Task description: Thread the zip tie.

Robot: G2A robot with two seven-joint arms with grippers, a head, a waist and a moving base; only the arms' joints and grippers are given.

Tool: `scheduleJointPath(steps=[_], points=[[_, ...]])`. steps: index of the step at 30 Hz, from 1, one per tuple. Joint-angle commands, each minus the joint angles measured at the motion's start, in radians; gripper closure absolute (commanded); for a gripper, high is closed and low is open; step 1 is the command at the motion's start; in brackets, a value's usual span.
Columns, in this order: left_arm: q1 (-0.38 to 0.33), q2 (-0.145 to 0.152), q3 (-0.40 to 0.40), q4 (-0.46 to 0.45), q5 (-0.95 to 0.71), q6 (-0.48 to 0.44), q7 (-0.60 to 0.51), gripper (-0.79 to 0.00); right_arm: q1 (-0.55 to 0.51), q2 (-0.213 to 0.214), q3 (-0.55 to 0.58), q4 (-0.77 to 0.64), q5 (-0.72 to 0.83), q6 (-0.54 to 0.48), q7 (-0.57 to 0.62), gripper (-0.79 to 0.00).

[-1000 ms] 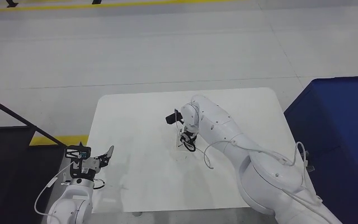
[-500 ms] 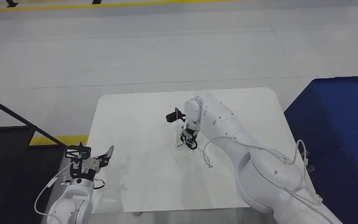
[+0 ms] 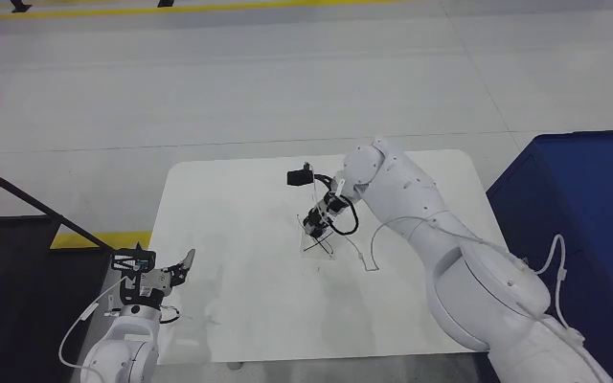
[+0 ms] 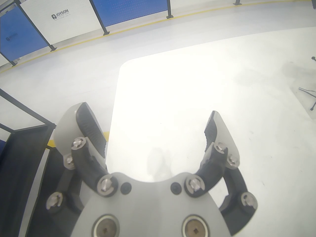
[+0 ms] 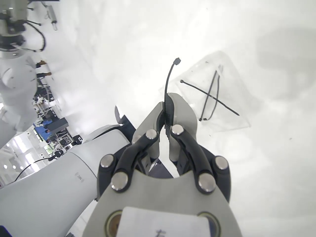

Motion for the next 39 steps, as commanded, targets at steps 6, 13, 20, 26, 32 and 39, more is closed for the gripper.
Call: scheduleJointPath(steps=[6,13,20,26,32,39], points=[[0.0,0.0,0.0,0.0,0.0,0.0,0.0,-0.785,-0.099,0.227,0.002,-0.461,0.253,0.03,0.03,0.0],[0.0,0.0,0.0,0.0,0.0,0.0,0.0,-0.785,-0.099,0.227,0.002,-0.461,0.253,0.03,0.03,0.0],[0.0,0.0,0.0,0.0,0.0,0.0,0.0,-0.785,-0.099,0.227,0.002,-0.461,0.253,0.03,0.03,0.0],[0.0,0.0,0.0,0.0,0.0,0.0,0.0,-0.785,-0.099,0.227,0.002,-0.461,0.253,0.03,0.03,0.0],[0.0,0.0,0.0,0.0,0.0,0.0,0.0,-0.785,-0.099,0.227,0.002,-0.461,0.253,0.03,0.03,0.0],[0.0,0.0,0.0,0.0,0.0,0.0,0.0,-0.785,-0.099,0.227,0.002,-0.461,0.253,0.03,0.03,0.0]])
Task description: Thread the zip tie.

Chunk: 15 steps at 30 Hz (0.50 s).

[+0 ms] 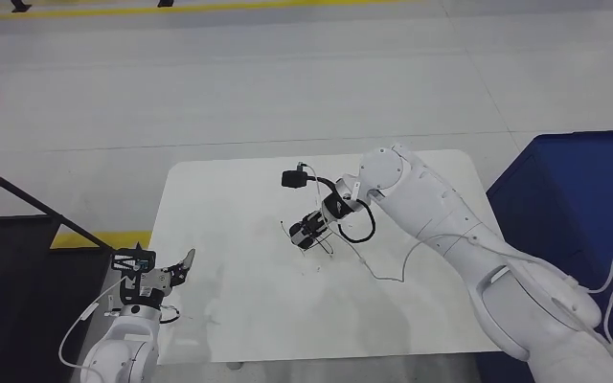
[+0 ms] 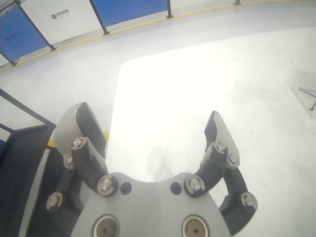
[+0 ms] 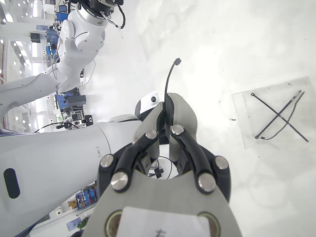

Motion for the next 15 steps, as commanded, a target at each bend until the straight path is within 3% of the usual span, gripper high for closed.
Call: scheduleJointPath(steps=[1,9,15], points=[[0.0,0.0,0.0,0.0,0.0,0.0,0.0,-0.785,0.0,0.0,0.0,0.0,0.0,0.0,0.0,0.0],[0.0,0.0,0.0,0.0,0.0,0.0,0.0,-0.785,-0.033,0.015,0.03,-0.034,0.084,0.014,0.013,0.0],[0.0,0.0,0.0,0.0,0.0,0.0,0.0,-0.785,-0.069,0.081,0.085,-0.146,0.245,0.066,0.065,0.0]])
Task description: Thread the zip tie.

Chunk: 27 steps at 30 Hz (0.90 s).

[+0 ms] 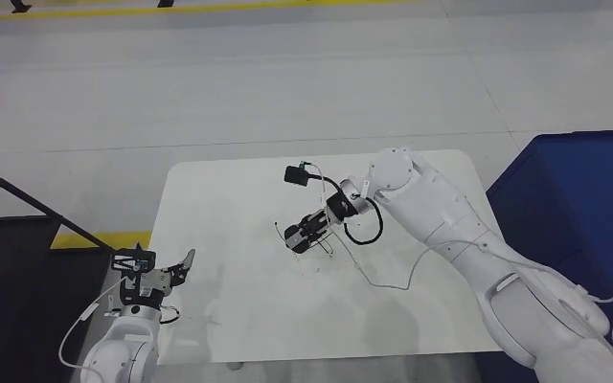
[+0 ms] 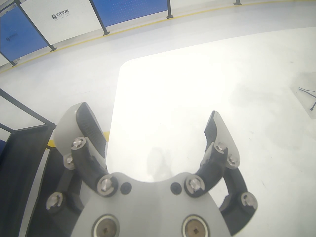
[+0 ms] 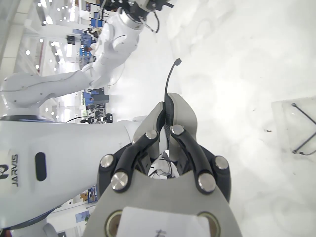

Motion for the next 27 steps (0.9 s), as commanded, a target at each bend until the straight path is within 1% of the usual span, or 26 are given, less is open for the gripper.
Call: scheduleJointPath(steps=[1,5,8,10,13,27], points=[[0.0,0.0,0.0,0.0,0.0,0.0,0.0,-0.785,-0.014,0.026,0.021,-0.038,0.057,0.022,0.022,0.0],[0.0,0.0,0.0,0.0,0.0,0.0,0.0,-0.785,-0.043,0.076,0.065,-0.079,0.126,0.051,0.051,0.0],[0.0,0.0,0.0,0.0,0.0,0.0,0.0,-0.785,-0.067,0.102,0.091,-0.098,0.174,0.059,0.059,0.0],[0.0,0.0,0.0,0.0,0.0,0.0,0.0,-0.785,-0.087,0.115,0.091,-0.137,0.221,0.059,0.059,0.0],[0.0,0.0,0.0,0.0,0.0,0.0,0.0,-0.785,-0.093,0.135,0.068,-0.175,0.234,0.059,0.059,0.0],[0.0,0.0,0.0,0.0,0.0,0.0,0.0,-0.785,-0.094,0.139,0.065,-0.181,0.236,0.059,0.059,0.0]])
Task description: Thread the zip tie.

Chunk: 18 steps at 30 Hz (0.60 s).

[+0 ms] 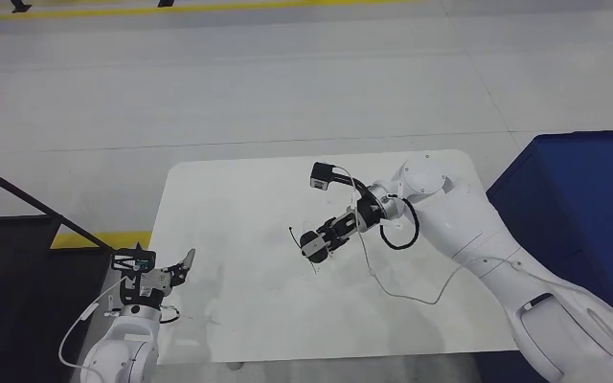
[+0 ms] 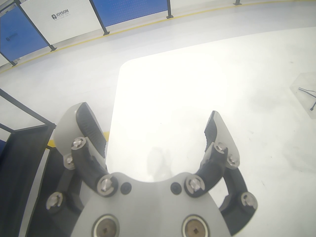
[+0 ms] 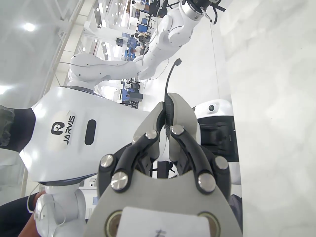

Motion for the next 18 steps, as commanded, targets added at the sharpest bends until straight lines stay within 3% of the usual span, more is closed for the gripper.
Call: scheduleJointPath(steps=[1,5,10,18], points=[[0.001,0.0,0.002,0.0,-0.002,-0.006,-0.003,-0.785,0.0,0.0,0.0,0.0,0.0,0.0,0.0,0.0],[-0.009,0.005,-0.025,-0.036,-0.102,-0.111,-0.18,-0.785,0.0,0.0,0.0,0.0,0.0,0.0,0.0,0.0],[-0.038,0.003,-0.045,-0.066,-0.268,-0.115,-0.374,-0.785,0.0,0.0,0.0,0.0,0.0,0.0,0.0,0.0],[-0.137,0.022,-0.078,-0.031,-0.622,-0.296,-0.825,-0.785,0.0,0.0,0.0,0.0,0.0,0.0,0.0,0.0]])
